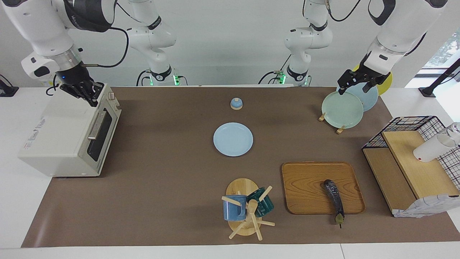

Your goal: Put eggplant into oven

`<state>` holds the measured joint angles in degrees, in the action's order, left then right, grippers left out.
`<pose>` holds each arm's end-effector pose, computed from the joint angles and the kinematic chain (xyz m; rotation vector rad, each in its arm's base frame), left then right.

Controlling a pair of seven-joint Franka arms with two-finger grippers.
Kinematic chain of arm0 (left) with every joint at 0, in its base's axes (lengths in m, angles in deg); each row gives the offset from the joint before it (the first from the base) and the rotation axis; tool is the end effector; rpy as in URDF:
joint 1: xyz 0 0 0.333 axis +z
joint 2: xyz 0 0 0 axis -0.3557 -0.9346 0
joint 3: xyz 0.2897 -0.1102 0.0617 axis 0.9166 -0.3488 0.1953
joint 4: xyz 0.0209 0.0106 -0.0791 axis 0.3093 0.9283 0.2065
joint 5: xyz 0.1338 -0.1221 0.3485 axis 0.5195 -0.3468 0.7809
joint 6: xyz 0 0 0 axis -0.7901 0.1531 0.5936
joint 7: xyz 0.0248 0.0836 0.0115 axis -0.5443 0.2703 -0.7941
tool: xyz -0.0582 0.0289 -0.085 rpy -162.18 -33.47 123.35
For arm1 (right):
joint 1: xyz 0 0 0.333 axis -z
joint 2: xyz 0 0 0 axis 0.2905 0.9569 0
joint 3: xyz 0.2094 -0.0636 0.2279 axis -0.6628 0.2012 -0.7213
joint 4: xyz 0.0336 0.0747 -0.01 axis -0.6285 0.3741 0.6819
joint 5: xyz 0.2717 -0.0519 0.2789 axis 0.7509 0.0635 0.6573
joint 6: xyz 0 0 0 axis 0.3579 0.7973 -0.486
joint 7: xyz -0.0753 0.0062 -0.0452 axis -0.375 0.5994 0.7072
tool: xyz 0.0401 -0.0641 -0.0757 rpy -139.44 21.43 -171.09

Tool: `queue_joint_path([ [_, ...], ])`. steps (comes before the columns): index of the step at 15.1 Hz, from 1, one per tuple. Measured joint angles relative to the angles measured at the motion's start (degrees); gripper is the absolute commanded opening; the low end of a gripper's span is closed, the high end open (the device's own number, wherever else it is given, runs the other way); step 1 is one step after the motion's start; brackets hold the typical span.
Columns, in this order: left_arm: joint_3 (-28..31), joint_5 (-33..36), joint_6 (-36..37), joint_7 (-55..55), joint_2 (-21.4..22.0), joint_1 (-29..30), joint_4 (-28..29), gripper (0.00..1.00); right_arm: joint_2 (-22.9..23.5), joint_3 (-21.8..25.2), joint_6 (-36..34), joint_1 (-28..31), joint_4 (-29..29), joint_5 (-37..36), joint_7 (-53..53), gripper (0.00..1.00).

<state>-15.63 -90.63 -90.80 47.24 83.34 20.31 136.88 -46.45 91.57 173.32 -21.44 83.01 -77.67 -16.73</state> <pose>0.5193 -0.0411 0.6176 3.1190 0.0413 -0.1315 0.5411 -0.0743 0.5798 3.0982 -0.2188 -0.0245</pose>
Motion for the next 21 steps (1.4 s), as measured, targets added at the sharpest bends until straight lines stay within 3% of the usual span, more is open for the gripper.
queue_joint_path([
  [5,0.0,0.0,-1.2,0.0,0.0,0.0,0.0,1.00,2.4,-0.1,4.2,-0.3,4.1,-5.6,0.9,0.00],
  [11,0.0,0.0,-8.1,0.0,-1.4,0.0,0.3,1.00,3.0,0.1,9.8,0.8,9.4,-7.7,4.3,0.00],
  [15,-0.1,0.2,-15.3,0.0,-8.5,-0.5,0.2,1.00,3.0,0.1,10.8,1.6,11.3,-8.8,6.1,0.00],
  [21,-0.2,0.7,-25.8,-0.1,-25.3,-2.4,-5.0,1.00,2.2,0.1,12.6,1.8,13.1,-8.9,6.2,0.00],
])
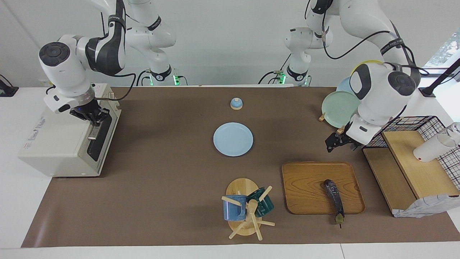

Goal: Put eggplant into oven
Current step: 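Grasp and lift the eggplant with the left gripper while the right gripper reaches the oven, then pull the oven door open with the right gripper while the left gripper lifts the eggplant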

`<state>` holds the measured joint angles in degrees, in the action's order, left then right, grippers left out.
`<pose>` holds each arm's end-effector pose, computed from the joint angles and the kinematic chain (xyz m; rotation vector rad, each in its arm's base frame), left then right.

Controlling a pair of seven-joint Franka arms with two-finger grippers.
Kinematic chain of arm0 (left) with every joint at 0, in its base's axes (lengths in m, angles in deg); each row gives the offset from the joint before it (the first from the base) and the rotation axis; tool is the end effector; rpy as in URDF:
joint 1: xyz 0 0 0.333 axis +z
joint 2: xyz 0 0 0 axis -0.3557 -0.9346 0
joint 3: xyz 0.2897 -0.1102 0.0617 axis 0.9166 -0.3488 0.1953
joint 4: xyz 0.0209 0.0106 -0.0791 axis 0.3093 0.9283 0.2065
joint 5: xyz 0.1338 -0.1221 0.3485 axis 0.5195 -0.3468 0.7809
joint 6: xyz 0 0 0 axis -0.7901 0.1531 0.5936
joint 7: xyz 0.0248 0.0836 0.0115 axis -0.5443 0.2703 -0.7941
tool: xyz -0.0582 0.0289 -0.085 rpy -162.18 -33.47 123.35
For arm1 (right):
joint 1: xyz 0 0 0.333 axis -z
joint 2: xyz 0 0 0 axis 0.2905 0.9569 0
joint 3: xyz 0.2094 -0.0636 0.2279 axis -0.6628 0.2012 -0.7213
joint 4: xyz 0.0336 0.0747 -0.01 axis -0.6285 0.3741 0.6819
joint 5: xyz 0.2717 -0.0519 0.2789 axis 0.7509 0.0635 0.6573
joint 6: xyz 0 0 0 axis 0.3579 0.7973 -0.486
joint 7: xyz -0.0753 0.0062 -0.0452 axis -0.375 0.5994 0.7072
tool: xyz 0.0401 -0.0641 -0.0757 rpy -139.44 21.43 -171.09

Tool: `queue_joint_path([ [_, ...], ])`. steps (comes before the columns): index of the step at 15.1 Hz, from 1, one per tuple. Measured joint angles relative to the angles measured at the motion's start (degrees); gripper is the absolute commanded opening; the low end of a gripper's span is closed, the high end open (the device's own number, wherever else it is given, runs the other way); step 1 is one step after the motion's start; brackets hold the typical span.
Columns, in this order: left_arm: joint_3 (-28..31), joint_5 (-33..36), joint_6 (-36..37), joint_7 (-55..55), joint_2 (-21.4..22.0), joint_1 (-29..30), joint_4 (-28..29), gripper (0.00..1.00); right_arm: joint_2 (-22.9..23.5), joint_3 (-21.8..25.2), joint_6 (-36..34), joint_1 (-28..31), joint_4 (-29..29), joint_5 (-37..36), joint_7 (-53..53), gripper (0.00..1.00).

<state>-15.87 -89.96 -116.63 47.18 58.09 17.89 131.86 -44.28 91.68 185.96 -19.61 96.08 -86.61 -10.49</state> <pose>0.6621 -0.0735 0.4335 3.0989 -0.0107 0.0182 0.5400 -0.1012 0.4708 2.9601 -0.0011 -0.1199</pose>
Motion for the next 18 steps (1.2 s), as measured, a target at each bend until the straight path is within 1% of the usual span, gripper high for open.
queue_joint_path([
  [4,0.2,0.1,-2.8,0.0,-7.6,0.0,-5.0,1.00,-0.9,-0.2,1.9,-0.2,1.6,0.0,0.0,0.00],
  [7,0.4,0.4,-6.2,0.0,-11.1,0.2,-6.9,1.00,-2.1,-0.5,4.2,-1.2,3.8,0.7,0.0,0.00],
  [10,0.6,0.6,-10.0,0.0,-12.9,0.3,-7.1,1.00,-1.8,-1.0,7.5,-3.8,6.2,4.0,-0.7,0.00],
  [12,0.6,0.6,-12.7,0.0,-13.5,0.3,-7.1,1.00,-0.1,-1.3,11.3,-5.4,7.3,5.5,-1.3,0.00],
  [15,0.6,0.6,-14.1,0.0,-14.0,0.3,-6.7,0.99,2.8,-1.6,15.9,-7.0,8.5,6.6,-1.7,0.00],
  [18,0.5,0.6,-17.5,0.0,-14.2,0.2,-4.5,0.99,3.7,-1.7,19.2,-7.5,9.9,6.9,-1.9,0.00],
])
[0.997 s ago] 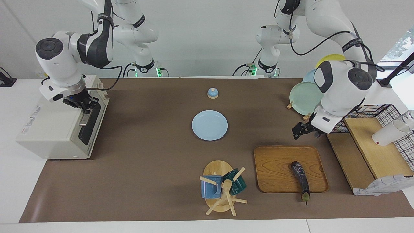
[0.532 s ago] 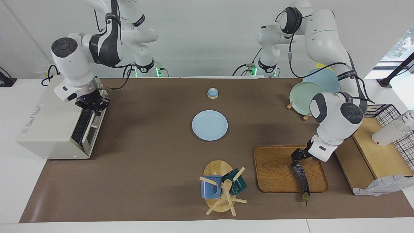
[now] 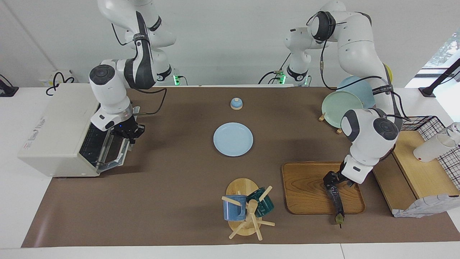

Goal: Put eggplant into oven
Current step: 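Pull the oven door open with the right gripper while the left gripper lifts the eggplant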

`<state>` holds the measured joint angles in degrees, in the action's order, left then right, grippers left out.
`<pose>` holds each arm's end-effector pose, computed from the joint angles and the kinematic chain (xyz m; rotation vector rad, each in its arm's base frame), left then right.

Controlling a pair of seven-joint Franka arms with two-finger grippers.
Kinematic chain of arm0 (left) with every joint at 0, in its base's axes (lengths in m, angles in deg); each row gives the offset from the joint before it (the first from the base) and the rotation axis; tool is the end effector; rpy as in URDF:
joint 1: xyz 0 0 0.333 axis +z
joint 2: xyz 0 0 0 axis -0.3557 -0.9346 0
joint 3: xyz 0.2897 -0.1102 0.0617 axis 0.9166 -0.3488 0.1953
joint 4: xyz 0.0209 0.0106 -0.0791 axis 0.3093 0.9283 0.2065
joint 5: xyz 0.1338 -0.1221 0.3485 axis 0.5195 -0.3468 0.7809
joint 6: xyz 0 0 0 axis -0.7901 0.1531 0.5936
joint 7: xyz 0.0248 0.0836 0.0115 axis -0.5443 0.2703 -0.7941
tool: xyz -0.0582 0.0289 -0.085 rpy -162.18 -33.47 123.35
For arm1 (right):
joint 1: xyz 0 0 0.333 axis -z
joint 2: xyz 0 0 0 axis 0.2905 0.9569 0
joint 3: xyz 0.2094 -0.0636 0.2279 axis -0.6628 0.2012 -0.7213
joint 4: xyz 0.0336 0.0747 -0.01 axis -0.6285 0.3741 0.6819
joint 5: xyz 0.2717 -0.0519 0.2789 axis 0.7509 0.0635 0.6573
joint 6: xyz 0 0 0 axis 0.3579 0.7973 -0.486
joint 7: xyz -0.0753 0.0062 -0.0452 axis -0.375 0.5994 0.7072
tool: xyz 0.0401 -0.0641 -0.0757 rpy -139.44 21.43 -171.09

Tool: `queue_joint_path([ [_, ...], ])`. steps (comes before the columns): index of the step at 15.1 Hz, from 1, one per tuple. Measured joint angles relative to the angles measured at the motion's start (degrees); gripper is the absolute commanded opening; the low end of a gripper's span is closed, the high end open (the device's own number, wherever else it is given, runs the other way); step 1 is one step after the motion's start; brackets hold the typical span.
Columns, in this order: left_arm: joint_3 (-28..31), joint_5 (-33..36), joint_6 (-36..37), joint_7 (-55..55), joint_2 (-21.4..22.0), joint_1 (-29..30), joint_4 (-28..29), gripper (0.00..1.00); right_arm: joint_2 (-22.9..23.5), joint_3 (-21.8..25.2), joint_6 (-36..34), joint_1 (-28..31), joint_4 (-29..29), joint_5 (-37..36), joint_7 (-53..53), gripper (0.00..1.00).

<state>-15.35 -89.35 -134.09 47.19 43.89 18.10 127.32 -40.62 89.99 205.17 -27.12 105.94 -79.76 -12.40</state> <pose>0.7204 -0.0679 0.3280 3.0796 0.0180 0.2281 0.5528 -0.0005 0.3845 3.0599 0.1617 0.0607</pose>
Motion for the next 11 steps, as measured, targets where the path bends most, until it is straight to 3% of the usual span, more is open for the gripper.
queue_joint_path([
  [3,-0.2,0.0,-2.6,0.0,-0.1,-0.1,2.3,0.92,0.2,-0.1,1.8,-0.2,1.0,0.2,0.0,0.00],
  [4,-0.2,0.0,-2.6,0.0,-0.1,0.0,2.4,0.83,0.7,-0.1,2.5,-0.2,1.3,0.9,0.0,0.00],
  [8,-0.3,0.0,-2.7,0.0,-0.1,-0.1,2.4,0.09,3.8,-0.1,5.2,-0.9,1.8,3.3,0.0,0.00],
  [9,-0.3,0.0,-2.7,0.0,-0.1,-0.1,2.4,0.00,4.9,-0.1,5.9,-1.0,1.8,3.6,0.0,0.00],
  [11,-0.4,0.0,-2.7,0.0,-0.1,-0.2,2.4,0.00,6.7,0.0,7.3,-1.4,1.9,3.6,0.0,0.00],
])
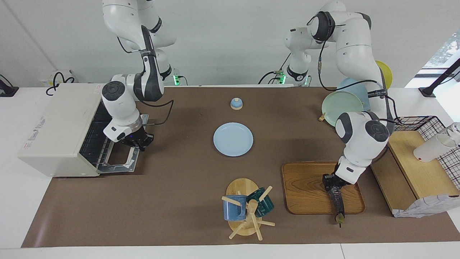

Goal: Put eggplant into oven
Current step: 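Pull the oven door open with the right gripper while the left gripper lifts the eggplant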

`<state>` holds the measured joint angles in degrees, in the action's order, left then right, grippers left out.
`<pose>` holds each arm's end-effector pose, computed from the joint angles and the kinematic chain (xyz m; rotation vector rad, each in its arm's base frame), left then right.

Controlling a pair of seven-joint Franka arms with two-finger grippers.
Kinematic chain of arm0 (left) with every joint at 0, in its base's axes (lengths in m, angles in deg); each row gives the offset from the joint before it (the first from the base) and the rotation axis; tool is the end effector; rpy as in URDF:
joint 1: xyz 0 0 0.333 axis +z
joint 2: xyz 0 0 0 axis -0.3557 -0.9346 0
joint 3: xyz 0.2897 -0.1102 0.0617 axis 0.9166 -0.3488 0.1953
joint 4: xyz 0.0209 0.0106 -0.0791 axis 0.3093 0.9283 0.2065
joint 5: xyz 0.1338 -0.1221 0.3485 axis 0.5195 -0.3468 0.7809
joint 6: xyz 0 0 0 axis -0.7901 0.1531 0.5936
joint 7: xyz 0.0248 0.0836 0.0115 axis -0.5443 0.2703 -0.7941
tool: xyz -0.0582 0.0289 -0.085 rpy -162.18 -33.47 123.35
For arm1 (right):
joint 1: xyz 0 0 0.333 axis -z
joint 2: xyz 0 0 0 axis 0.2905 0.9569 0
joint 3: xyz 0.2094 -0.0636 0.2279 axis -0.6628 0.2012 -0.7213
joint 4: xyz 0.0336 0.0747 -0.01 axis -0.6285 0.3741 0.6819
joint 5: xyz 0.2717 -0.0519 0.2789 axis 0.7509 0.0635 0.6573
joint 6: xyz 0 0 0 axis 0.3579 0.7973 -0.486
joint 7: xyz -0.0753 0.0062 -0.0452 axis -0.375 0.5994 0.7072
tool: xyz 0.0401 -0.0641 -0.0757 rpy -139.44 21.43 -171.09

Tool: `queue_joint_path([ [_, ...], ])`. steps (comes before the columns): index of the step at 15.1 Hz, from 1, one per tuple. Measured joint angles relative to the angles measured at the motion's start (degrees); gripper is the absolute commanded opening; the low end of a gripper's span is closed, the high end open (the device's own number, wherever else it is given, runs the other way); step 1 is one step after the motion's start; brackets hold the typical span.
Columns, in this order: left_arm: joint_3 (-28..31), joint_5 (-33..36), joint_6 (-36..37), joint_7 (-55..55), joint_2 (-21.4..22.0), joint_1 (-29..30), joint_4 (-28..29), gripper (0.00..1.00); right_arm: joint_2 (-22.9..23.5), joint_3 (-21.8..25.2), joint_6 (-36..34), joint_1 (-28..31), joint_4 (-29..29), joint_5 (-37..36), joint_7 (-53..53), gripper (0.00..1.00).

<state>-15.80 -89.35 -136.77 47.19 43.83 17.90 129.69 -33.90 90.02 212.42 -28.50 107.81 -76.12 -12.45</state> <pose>0.7147 -0.0751 0.3127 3.0738 0.0039 0.2337 0.5584 0.0152 0.3174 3.0940 0.1464 0.0301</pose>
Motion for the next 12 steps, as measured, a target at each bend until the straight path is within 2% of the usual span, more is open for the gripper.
queue_joint_path([
  [4,-0.1,-1.1,2.4,-0.1,0.5,-0.7,-1.2,0.00,0.8,0.2,0.9,-0.5,-0.2,0.0,-2.5,0.00],
  [6,-0.2,-2.5,5.9,-0.5,2.6,-1.2,-2.3,0.00,0.8,0.2,0.9,-2.4,-0.5,0.2,-4.6,0.00],
  [9,-0.3,-3.6,16.0,-2.9,9.5,-2.8,-2.8,0.00,0.8,0.2,1.0,-7.3,-1.7,1.6,-8.2,0.00],
  [12,-0.4,-3.6,24.6,-6.6,16.3,-6.1,-1.3,0.00,0.1,0.4,0.6,-8.0,-2.7,1.9,-8.5,0.00],
])
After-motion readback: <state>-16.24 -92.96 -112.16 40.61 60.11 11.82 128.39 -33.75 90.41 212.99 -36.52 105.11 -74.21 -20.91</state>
